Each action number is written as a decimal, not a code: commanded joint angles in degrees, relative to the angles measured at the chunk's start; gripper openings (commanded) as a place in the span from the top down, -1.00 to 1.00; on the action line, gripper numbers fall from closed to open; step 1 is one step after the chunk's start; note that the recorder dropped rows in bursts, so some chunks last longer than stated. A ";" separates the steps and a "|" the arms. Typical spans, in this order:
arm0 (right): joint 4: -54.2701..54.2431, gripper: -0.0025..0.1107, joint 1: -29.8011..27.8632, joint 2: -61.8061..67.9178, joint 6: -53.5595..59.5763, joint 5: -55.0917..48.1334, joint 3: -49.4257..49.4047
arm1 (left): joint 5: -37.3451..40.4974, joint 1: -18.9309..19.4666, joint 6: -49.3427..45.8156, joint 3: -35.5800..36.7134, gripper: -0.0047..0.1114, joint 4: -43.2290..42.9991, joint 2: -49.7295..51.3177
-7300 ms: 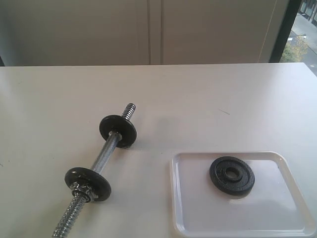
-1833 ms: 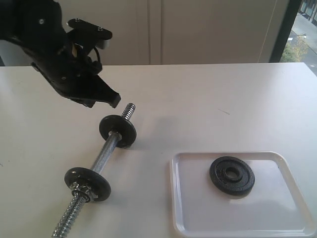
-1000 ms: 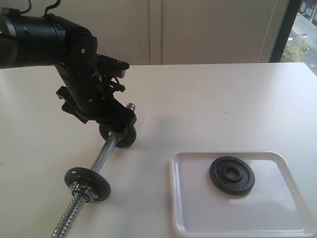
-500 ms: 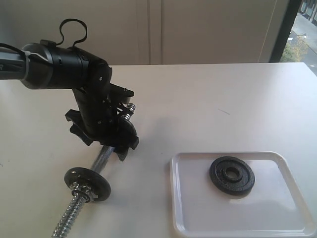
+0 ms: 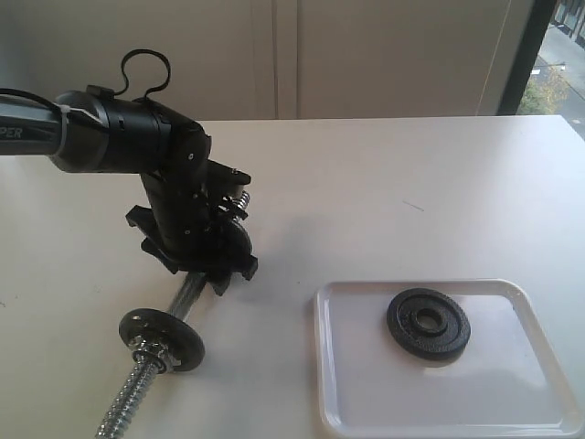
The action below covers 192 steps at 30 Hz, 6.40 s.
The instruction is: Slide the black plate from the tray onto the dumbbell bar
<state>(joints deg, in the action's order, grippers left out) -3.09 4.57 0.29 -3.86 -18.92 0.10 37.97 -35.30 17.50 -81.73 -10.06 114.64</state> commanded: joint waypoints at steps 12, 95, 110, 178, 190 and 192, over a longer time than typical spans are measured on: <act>0.11 0.96 0.04 -0.29 0.39 0.80 -0.10 | -0.57 -0.27 0.54 0.01 0.86 -0.65 -0.74; 5.99 0.96 5.52 32.12 1.13 3.92 29.10 | 6.00 -0.27 -34.45 5.92 0.92 15.54 -10.69; 5.07 0.96 19.64 86.41 9.85 -38.91 60.30 | 5.75 -0.27 -34.45 5.92 0.92 15.54 -10.69; 5.72 -0.88 19.26 113.87 3.86 -29.16 60.42 | 5.75 -0.27 -34.45 5.92 0.92 15.54 -10.69; 4.00 -0.30 19.26 120.11 3.86 -32.60 60.42 | 5.75 -0.27 -34.45 5.92 0.92 15.54 -10.69; 4.00 0.23 19.26 120.12 3.86 -32.60 60.42 | 5.75 -0.27 -34.45 5.92 0.92 15.54 -10.69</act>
<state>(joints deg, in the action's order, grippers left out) 0.95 23.31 112.86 0.00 -51.24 63.93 43.32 -35.33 -16.80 -75.23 4.07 106.91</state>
